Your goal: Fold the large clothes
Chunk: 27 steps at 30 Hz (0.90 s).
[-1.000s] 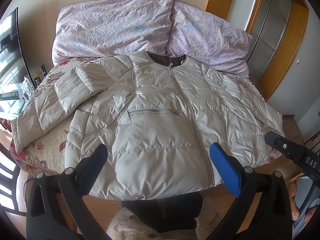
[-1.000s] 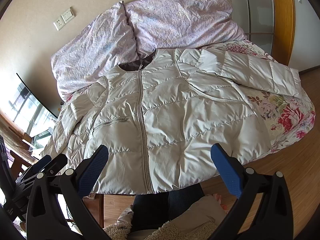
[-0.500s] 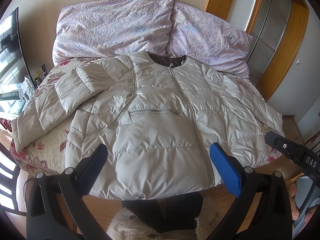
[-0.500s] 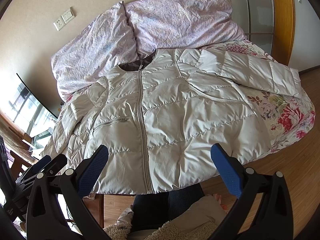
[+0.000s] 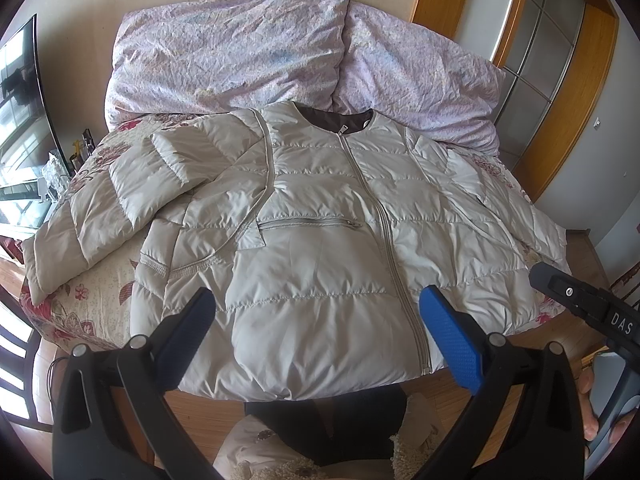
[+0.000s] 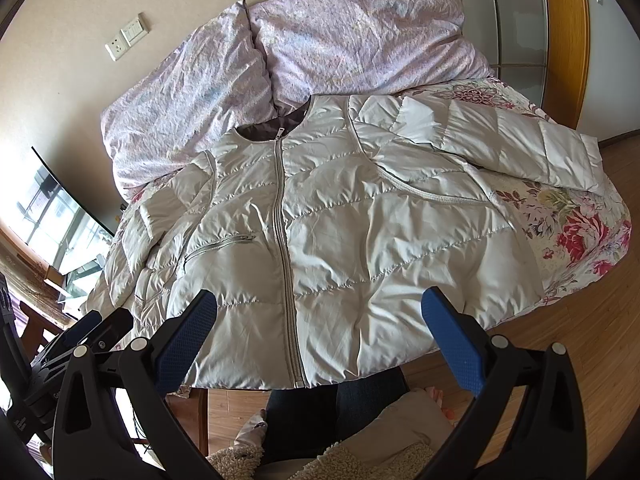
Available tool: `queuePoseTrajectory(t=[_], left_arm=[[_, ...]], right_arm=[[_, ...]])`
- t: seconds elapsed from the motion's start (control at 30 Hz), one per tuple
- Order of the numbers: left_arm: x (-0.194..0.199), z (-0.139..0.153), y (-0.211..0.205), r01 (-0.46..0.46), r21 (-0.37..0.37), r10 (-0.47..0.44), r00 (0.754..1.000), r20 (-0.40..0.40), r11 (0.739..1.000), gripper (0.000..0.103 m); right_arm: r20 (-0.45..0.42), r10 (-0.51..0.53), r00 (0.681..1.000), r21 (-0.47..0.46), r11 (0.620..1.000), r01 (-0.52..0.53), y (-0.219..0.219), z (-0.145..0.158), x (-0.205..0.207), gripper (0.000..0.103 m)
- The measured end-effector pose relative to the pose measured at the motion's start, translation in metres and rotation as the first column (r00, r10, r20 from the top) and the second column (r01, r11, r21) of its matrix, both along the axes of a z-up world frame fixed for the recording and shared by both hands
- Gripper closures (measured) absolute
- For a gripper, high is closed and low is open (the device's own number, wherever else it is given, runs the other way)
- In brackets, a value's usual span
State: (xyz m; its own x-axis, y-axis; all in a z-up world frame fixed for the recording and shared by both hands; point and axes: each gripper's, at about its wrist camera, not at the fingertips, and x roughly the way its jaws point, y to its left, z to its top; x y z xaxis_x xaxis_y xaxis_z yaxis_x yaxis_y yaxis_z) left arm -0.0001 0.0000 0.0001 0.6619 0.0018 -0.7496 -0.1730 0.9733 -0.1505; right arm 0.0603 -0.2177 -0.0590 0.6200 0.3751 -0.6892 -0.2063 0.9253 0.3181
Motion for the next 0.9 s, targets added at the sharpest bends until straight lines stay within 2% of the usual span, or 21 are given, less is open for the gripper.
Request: queuePoseTrajectory(t=[0.9], left_arm=[[-0.0023, -0.0029, 0.0032, -0.003, 0.002, 0.003, 1.0, -0.005, 1.0, 0.002]], right_arm=[[-0.004, 0.0, 1.0, 0.001, 1.0, 0.0, -0.0004, -0.0004, 0.0063, 0.001]])
